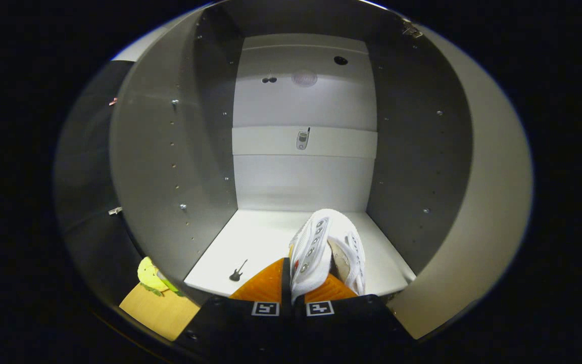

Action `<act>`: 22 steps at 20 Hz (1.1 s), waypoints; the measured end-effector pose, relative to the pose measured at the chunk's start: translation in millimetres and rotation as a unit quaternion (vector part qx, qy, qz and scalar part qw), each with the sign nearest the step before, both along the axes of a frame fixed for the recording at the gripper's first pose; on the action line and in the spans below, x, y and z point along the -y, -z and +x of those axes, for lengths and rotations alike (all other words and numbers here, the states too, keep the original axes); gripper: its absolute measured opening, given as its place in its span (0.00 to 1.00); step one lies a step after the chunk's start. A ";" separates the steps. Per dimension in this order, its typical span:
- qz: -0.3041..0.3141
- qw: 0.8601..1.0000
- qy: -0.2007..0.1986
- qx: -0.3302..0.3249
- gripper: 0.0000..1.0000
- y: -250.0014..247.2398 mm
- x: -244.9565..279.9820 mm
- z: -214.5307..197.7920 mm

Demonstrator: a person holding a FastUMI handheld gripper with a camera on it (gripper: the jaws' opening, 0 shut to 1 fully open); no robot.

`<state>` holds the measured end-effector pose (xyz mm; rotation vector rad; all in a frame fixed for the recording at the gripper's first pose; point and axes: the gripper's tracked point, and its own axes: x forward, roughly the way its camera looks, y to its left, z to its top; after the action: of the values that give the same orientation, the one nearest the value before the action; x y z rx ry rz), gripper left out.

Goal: Open the shoe cabinet door, grab the shoes and put them into the shoe cabinet, then close the shoe cabinet door.

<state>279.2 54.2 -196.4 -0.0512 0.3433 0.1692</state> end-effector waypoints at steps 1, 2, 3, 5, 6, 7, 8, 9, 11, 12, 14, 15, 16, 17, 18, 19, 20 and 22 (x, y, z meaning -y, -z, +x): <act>0.003 1.000 -0.005 0.003 0.04 1.9 -0.5 13.4; 0.002 1.000 -0.008 0.005 0.04 4.1 -2.8 27.0; -0.001 1.000 -0.009 0.006 0.04 4.9 -4.9 39.7; 0.003 1.000 -0.014 0.001 0.04 12.2 -9.2 59.2; 0.008 1.000 -0.016 -0.002 0.04 16.0 -12.5 69.3; 0.011 1.000 -0.017 -0.006 0.04 21.8 -14.1 78.0; 0.013 1.000 -0.013 -0.012 0.04 26.0 -14.4 85.0; 0.015 1.000 -0.011 -0.016 0.04 29.4 -14.0 90.5; 0.024 0.999 -0.011 -0.019 0.04 31.0 -16.7 99.2; 0.027 0.999 -0.013 -0.017 0.04 30.8 -19.2 103.7; 0.031 0.999 -0.020 -0.019 0.04 31.1 -25.9 110.9; 0.030 0.999 -0.025 -0.028 0.04 35.7 -30.9 114.3; 0.032 0.998 -0.027 -0.035 0.04 39.1 -33.9 116.9; 0.036 0.998 -0.027 -0.046 0.04 43.7 -37.3 120.9; 0.042 0.997 -0.026 -0.057 0.04 48.6 -40.1 122.7; 0.048 0.996 -0.027 -0.069 0.04 53.5 -43.7 122.5; 0.046 0.996 -0.025 -0.071 0.04 55.1 -45.5 123.0; 0.034 0.997 -0.025 -0.072 0.04 58.0 -45.5 121.5</act>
<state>400.7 99.7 -254.3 0.0205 0.4797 0.2341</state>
